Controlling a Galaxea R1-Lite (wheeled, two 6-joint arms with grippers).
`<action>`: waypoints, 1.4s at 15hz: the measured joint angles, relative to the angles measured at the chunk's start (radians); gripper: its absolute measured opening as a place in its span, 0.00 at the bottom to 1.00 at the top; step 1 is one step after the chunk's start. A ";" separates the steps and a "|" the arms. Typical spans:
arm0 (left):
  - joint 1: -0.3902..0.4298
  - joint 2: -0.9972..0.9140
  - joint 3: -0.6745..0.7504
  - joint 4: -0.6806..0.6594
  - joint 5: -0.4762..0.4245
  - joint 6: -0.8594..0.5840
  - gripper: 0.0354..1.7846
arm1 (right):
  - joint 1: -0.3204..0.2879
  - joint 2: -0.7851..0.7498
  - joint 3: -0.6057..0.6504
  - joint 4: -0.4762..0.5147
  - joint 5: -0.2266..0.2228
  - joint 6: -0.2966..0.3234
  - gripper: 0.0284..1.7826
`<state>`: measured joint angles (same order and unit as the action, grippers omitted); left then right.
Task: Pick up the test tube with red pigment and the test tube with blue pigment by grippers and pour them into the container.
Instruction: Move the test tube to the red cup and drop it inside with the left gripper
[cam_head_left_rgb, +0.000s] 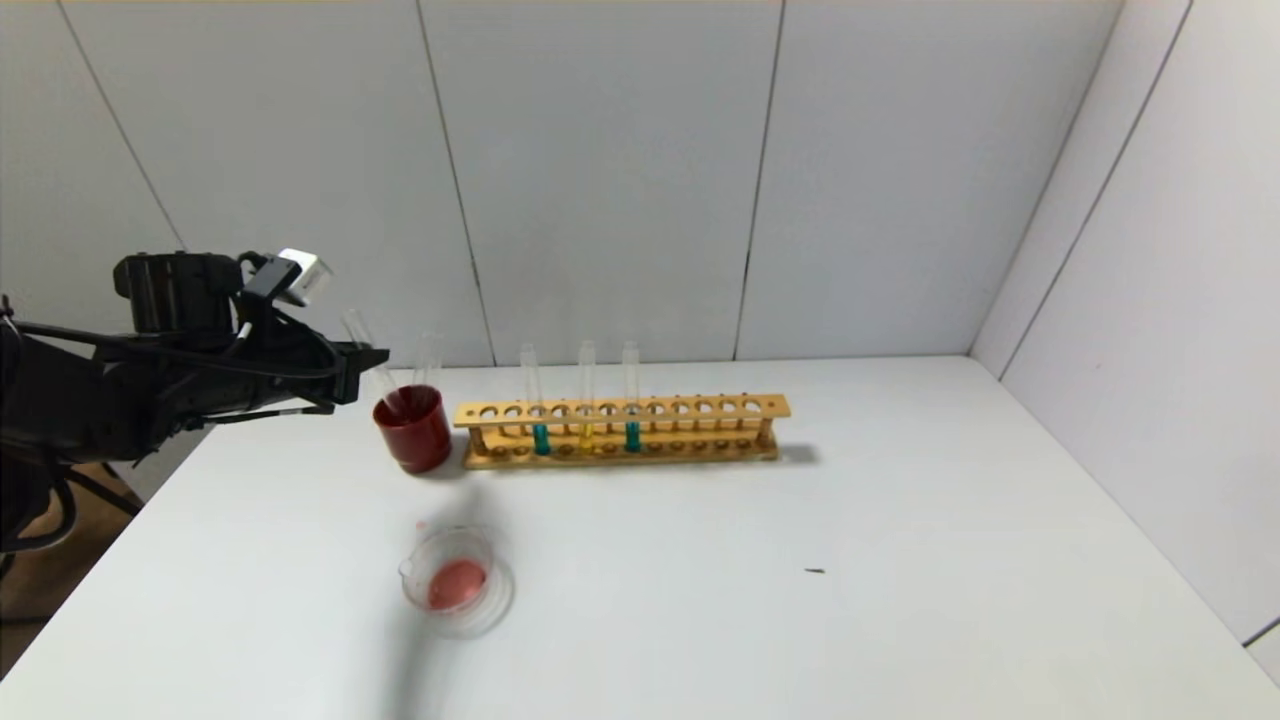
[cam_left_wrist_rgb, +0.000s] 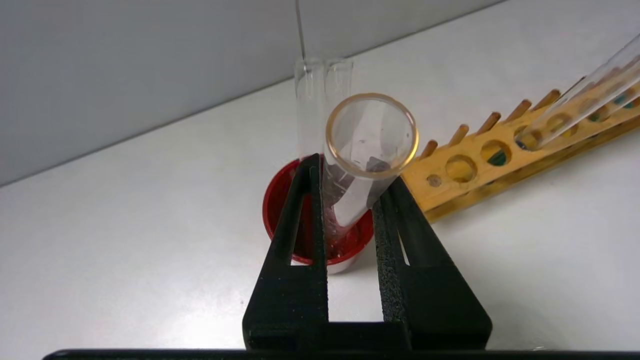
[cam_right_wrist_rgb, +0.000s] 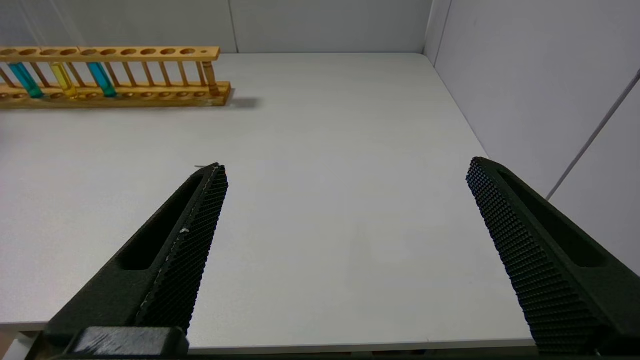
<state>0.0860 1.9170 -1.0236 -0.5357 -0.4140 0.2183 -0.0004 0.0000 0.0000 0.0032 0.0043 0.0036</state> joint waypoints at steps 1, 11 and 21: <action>0.000 0.013 0.002 -0.010 0.001 0.000 0.17 | 0.000 0.000 0.000 0.000 0.000 0.000 0.98; 0.000 0.129 0.031 -0.189 -0.001 -0.001 0.17 | 0.000 0.000 0.000 0.000 0.000 0.000 0.98; -0.001 0.157 0.012 -0.237 -0.006 0.000 0.24 | 0.000 0.000 0.000 0.000 0.000 0.000 0.98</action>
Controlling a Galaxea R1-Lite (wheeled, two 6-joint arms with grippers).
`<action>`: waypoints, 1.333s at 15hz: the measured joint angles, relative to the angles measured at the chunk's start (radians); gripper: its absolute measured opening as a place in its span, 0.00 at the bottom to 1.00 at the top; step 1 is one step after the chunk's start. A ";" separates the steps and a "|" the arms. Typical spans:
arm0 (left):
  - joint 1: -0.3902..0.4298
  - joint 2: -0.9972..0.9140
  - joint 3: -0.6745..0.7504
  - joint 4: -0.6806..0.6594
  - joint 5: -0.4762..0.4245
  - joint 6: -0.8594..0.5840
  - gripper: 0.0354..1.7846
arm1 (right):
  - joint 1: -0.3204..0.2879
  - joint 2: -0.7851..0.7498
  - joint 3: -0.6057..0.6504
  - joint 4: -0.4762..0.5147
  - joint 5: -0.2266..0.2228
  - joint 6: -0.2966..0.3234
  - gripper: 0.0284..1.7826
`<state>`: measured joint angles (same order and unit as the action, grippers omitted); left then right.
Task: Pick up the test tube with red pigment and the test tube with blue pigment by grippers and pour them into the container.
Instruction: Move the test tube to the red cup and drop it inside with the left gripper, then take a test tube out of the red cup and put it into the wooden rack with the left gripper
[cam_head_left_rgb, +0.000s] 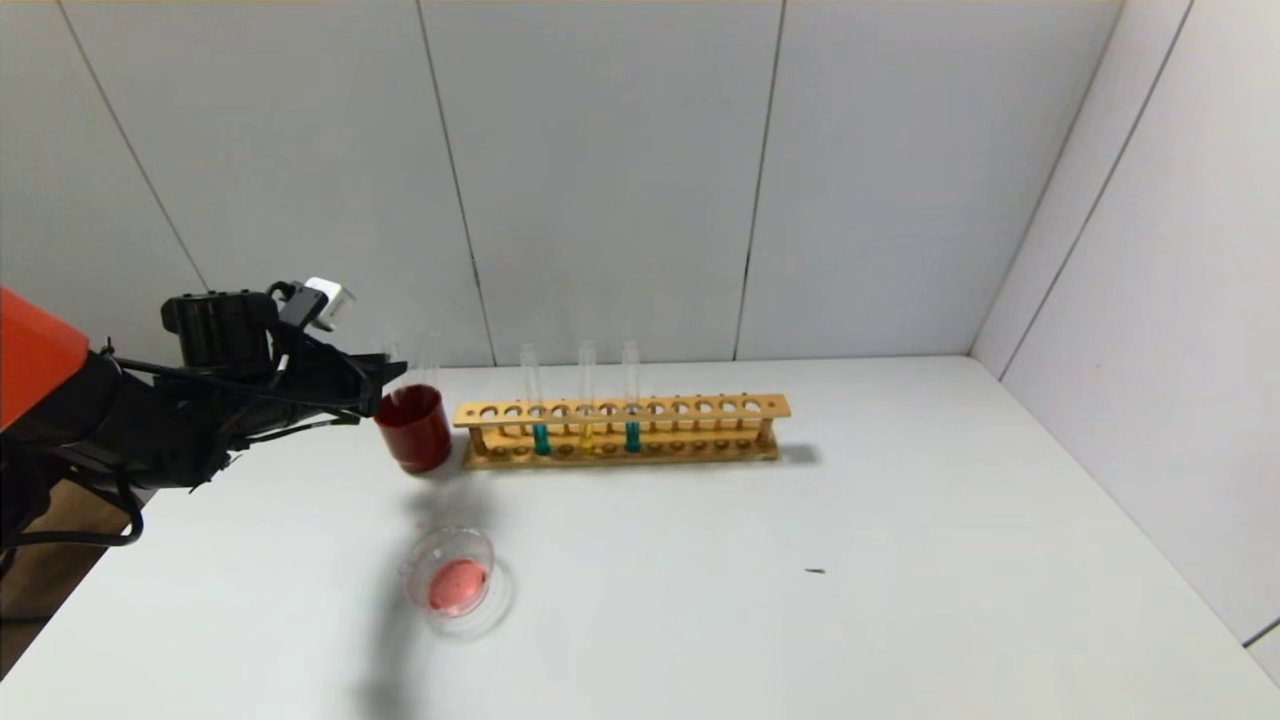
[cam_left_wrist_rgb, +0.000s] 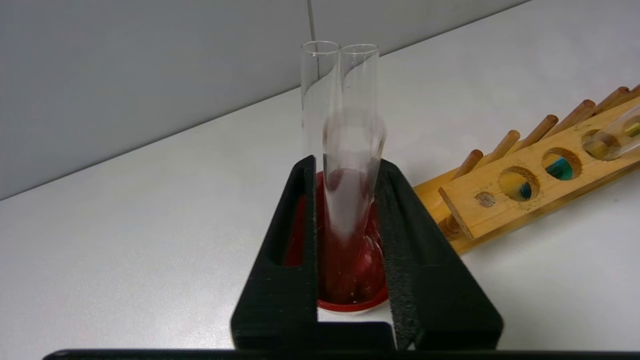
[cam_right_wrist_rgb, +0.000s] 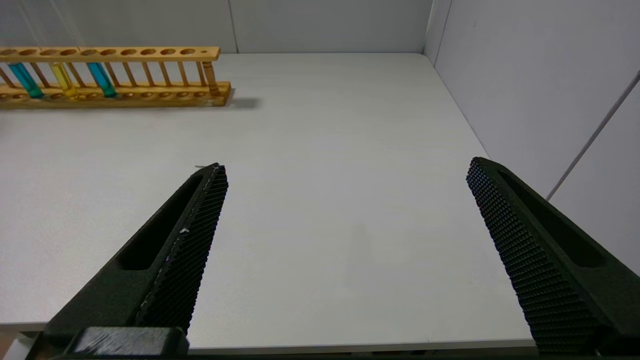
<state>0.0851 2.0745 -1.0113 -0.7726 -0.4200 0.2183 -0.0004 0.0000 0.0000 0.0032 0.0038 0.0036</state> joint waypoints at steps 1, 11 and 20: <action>0.000 0.002 -0.001 -0.003 0.000 0.000 0.30 | 0.000 0.000 0.000 0.000 0.000 0.000 0.98; -0.003 -0.060 0.026 -0.011 -0.002 0.002 0.98 | 0.000 0.000 0.000 0.000 0.000 0.000 0.98; -0.112 -0.345 0.129 0.286 0.009 0.059 0.98 | 0.000 0.000 0.000 0.000 0.000 0.000 0.98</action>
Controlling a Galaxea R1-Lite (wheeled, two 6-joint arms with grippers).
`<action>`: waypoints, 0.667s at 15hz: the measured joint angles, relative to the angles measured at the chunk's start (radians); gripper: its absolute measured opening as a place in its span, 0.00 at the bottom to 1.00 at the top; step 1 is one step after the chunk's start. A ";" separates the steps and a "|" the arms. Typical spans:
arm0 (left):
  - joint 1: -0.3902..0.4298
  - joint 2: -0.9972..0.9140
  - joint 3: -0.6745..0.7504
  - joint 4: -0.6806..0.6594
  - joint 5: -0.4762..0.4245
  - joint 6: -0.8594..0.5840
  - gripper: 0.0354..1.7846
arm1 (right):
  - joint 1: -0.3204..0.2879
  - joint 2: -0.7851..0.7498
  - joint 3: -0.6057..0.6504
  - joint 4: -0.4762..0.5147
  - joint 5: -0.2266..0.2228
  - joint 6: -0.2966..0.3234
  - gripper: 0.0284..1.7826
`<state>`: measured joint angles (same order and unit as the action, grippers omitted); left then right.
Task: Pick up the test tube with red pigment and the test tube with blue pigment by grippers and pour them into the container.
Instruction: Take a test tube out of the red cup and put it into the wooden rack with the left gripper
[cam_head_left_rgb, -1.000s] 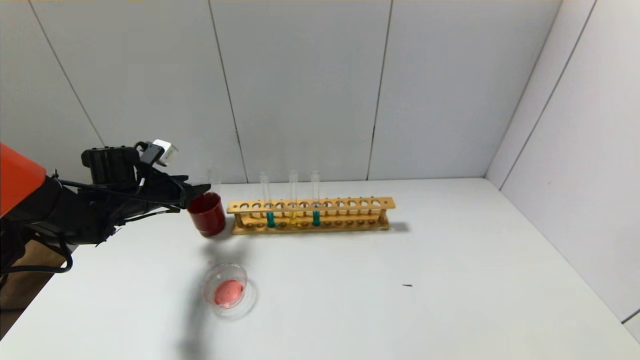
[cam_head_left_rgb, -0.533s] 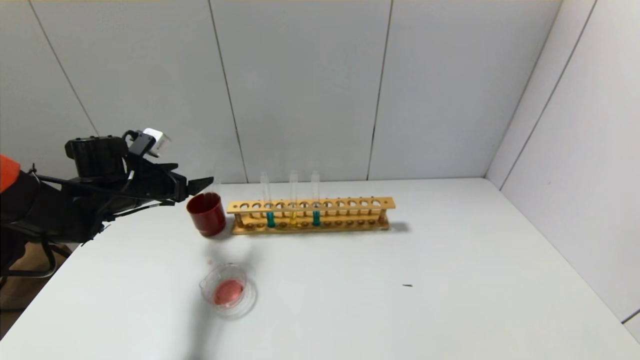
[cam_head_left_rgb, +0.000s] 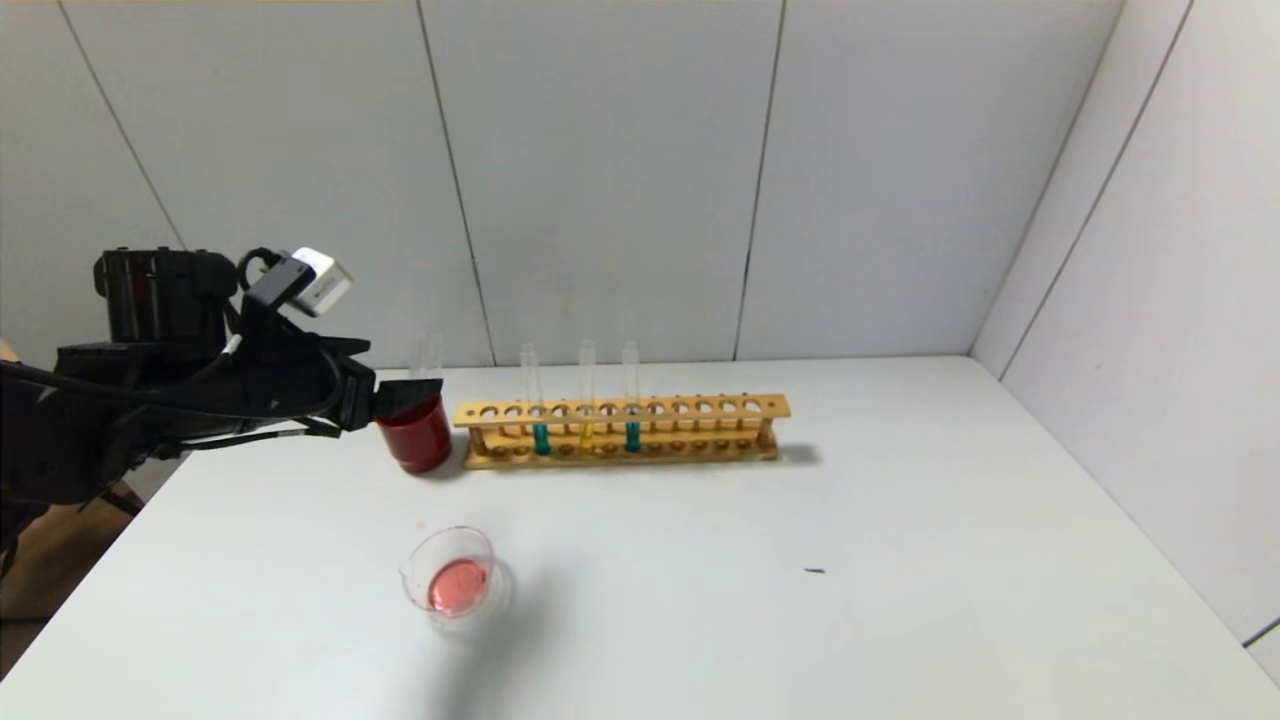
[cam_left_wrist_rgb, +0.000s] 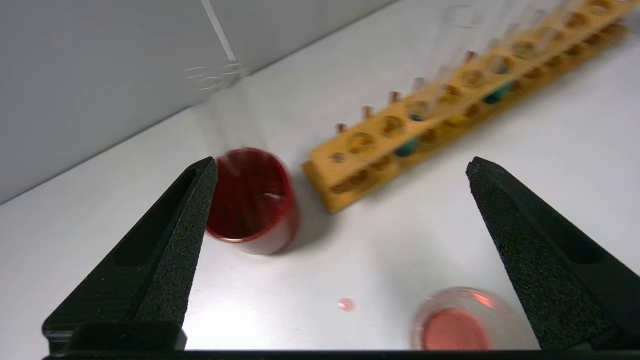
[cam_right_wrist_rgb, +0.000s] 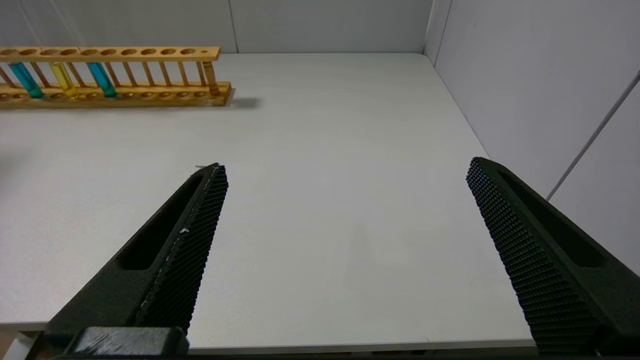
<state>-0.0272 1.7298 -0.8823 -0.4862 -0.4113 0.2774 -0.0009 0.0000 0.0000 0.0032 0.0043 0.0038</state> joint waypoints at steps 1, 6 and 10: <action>-0.023 -0.009 -0.011 0.018 0.001 0.000 0.98 | 0.000 0.000 0.000 0.000 0.000 0.000 0.98; -0.111 0.057 -0.077 0.012 0.000 -0.002 0.98 | 0.001 0.000 0.000 0.000 0.000 0.000 0.98; -0.135 0.153 -0.142 0.010 0.000 -0.007 0.98 | 0.000 0.000 0.000 0.000 0.000 0.000 0.98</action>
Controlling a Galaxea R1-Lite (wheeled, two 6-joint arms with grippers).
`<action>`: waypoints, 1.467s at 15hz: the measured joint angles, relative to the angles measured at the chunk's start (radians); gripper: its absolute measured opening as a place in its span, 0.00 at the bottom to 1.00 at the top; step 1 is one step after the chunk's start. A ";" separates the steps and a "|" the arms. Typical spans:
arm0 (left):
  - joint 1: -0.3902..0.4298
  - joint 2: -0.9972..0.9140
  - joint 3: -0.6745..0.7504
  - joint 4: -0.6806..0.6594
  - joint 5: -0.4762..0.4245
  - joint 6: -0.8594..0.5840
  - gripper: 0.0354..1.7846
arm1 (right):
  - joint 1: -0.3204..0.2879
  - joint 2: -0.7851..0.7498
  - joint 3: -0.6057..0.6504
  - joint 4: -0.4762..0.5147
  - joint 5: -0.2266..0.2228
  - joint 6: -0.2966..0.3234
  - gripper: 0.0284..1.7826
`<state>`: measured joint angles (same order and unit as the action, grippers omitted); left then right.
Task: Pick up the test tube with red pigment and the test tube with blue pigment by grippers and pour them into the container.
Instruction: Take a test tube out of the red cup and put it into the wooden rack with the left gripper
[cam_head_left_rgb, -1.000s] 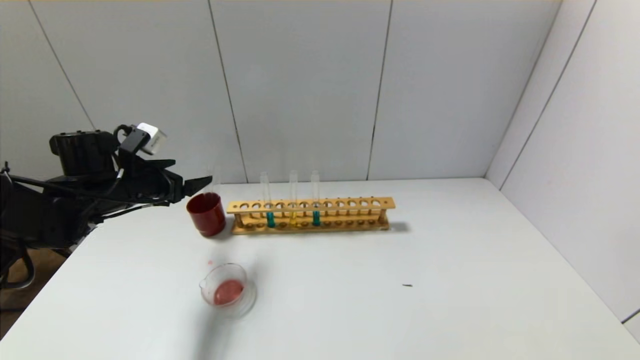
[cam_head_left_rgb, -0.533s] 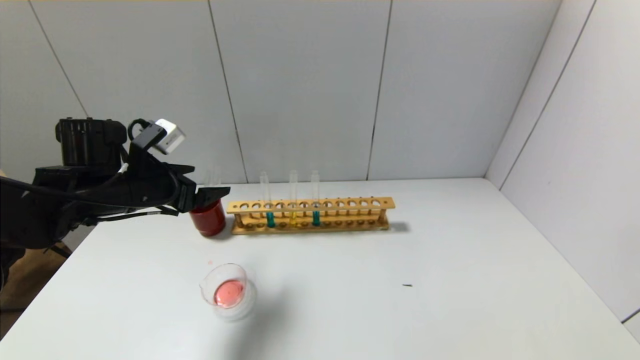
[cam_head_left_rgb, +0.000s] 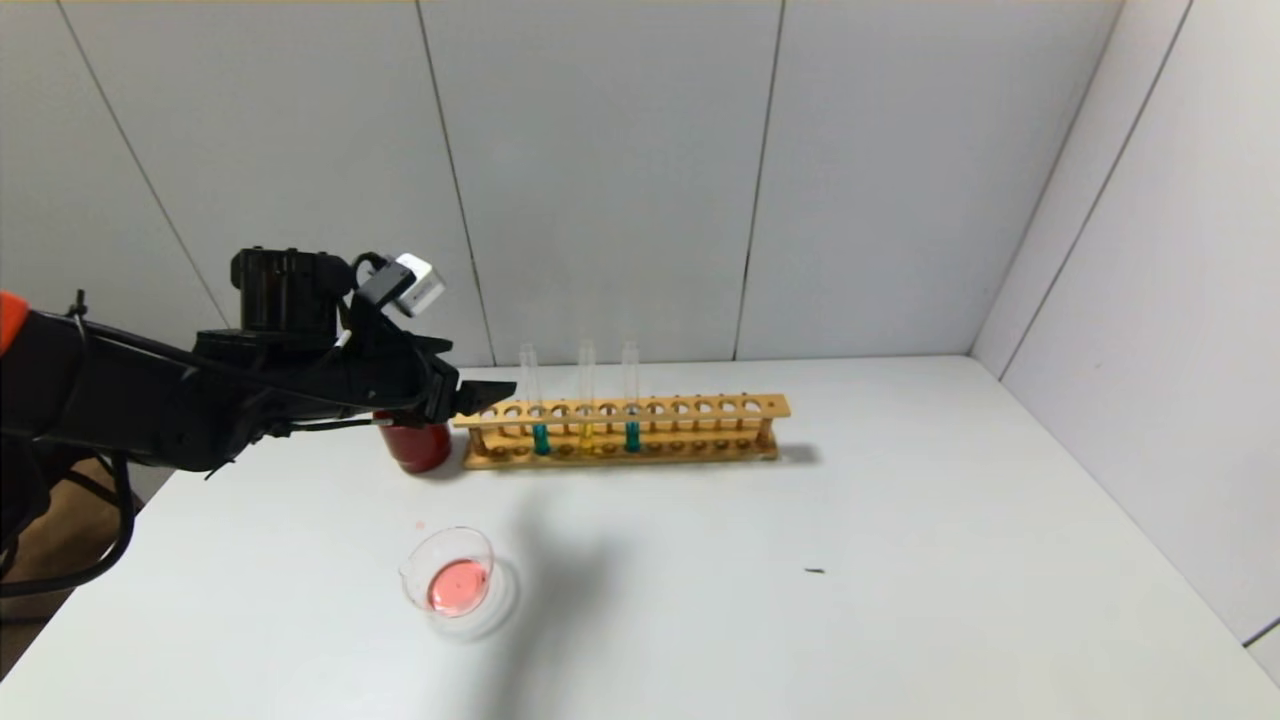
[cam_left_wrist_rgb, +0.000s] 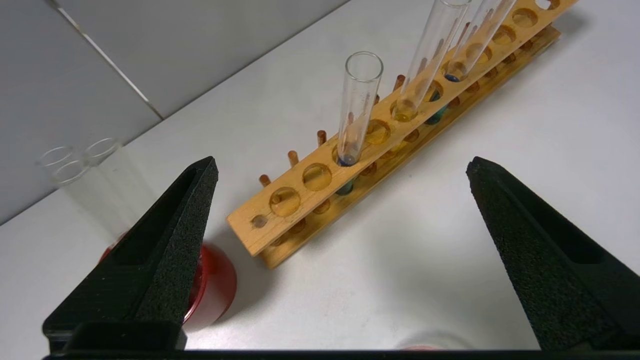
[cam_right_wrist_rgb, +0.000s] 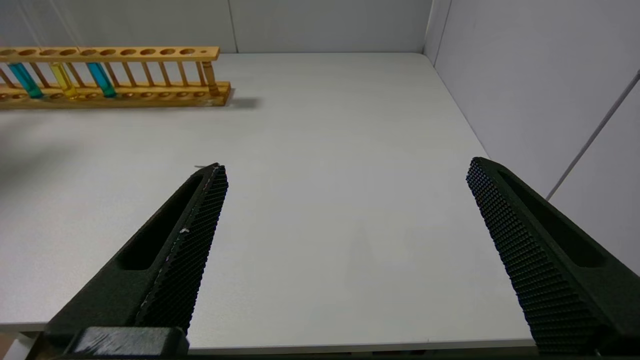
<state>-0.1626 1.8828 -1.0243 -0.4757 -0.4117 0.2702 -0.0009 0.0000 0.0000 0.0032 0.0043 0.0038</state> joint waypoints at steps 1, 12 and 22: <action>-0.004 0.024 -0.018 -0.001 -0.001 -0.001 0.98 | 0.000 0.000 0.000 0.000 0.000 0.000 0.98; -0.031 0.241 -0.210 -0.051 -0.010 -0.084 0.97 | 0.000 0.000 0.000 0.000 0.000 0.000 0.98; -0.066 0.268 -0.234 -0.056 -0.009 -0.091 0.21 | 0.000 0.000 0.000 0.000 0.000 0.000 0.98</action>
<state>-0.2289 2.1504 -1.2585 -0.5319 -0.4209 0.1789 -0.0004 0.0000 0.0000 0.0032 0.0043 0.0038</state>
